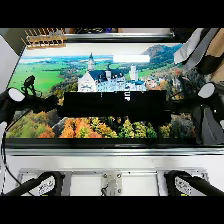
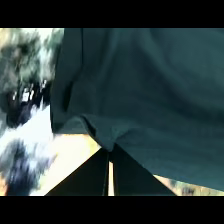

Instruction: Fold the clothes and pants, and hang the long-sleeved shirts on hangers.

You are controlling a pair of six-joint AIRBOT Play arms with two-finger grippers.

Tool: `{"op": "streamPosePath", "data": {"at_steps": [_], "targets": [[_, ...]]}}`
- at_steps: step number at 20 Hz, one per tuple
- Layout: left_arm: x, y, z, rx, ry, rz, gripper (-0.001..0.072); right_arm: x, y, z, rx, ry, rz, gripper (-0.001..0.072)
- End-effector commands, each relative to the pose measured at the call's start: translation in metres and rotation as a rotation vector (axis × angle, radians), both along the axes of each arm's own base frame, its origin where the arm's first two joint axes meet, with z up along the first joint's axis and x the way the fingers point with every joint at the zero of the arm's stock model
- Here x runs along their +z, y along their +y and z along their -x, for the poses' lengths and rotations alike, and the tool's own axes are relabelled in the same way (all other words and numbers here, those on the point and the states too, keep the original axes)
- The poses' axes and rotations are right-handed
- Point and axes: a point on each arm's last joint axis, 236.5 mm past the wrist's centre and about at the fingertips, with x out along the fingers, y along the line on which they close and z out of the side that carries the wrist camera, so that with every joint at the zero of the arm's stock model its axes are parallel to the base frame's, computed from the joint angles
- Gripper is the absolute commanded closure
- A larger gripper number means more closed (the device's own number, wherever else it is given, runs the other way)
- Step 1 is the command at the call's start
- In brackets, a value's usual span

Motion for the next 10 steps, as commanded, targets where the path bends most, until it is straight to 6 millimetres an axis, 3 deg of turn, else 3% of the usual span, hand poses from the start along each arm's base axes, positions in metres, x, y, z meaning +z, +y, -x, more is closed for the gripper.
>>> {"op": "streamPosePath", "data": {"at_steps": [1, 5, 10], "targets": [[-0.021, -0.005, -0.036, -0.026, 0.039, 0.011, 0.0704, -0.010, -0.010, -0.049, -0.012, -0.032, 0.025, 0.0698], [-0.045, -0.015, -0.069, -0.065, 0.064, 0.005, 0.0704, -0.030, -0.016, -0.088, -0.062, -0.090, 0.029, 0.0698], [-0.062, -0.015, -0.102, -0.034, 0.078, 0.027, 0.0704, -0.051, -0.020, -0.116, -0.099, -0.152, 0.029, 0.0697]]}}
